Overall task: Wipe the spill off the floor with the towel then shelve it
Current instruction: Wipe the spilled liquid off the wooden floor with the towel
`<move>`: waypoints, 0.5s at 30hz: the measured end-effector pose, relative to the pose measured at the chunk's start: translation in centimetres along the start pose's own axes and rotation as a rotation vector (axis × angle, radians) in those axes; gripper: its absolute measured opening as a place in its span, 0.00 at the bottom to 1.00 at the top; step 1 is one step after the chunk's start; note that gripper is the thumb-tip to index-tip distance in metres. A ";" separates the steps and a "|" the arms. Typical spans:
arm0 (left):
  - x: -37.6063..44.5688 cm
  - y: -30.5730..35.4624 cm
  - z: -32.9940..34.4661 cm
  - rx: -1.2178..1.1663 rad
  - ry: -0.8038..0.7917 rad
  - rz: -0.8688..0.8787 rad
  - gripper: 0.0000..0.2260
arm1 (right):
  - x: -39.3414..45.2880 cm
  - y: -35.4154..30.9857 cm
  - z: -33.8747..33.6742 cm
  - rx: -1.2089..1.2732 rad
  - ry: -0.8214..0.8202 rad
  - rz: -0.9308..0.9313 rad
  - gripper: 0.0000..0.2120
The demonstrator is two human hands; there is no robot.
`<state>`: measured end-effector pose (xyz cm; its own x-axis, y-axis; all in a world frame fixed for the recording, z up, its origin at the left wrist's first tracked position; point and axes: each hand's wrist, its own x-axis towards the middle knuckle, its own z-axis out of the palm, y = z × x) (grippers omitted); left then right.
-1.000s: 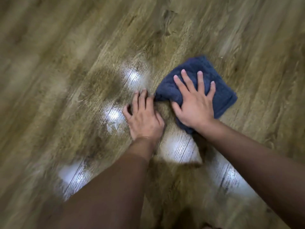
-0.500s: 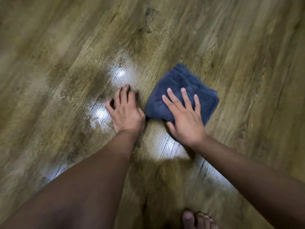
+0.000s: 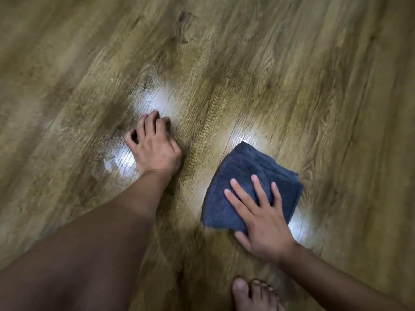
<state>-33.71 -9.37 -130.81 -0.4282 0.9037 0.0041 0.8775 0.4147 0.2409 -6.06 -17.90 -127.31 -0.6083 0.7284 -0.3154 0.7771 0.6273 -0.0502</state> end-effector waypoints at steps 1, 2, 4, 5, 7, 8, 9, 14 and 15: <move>0.0 0.0 0.0 0.002 -0.004 -0.002 0.23 | 0.5 0.1 -0.2 -0.005 -0.005 0.006 0.45; 0.0 0.0 0.0 0.007 -0.009 -0.002 0.22 | 0.9 0.1 -0.3 -0.001 -0.008 0.017 0.45; 0.0 0.1 0.0 0.028 -0.012 0.000 0.22 | 1.8 -0.1 -0.5 0.028 0.004 0.041 0.45; 0.0 0.2 0.0 0.040 -0.012 0.005 0.23 | 2.3 -0.1 -0.6 0.041 0.018 0.053 0.45; 0.0 0.3 -0.1 0.052 -0.019 0.017 0.23 | 3.4 0.3 -0.8 0.062 0.034 0.078 0.45; 0.0 0.3 -0.2 0.051 -0.023 0.021 0.23 | 4.0 0.5 -1.0 0.072 0.037 0.090 0.44; -0.1 0.4 -0.2 0.045 -0.026 0.024 0.22 | 4.6 0.8 -1.1 0.085 0.037 0.098 0.44; 1.3 1.3 -1.2 0.181 -0.077 0.006 0.17 | 6.4 2.2 -1.3 0.098 0.066 0.092 0.44; 2.3 1.8 -1.5 0.200 -0.091 0.006 0.16 | 6.7 2.7 -1.2 0.101 0.078 0.093 0.43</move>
<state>-33.46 -6.70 -128.96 -0.4093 0.9085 -0.0844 0.9093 0.4137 0.0442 -8.29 -10.98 -128.38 -0.5402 0.8040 -0.2487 0.8408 0.5278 -0.1201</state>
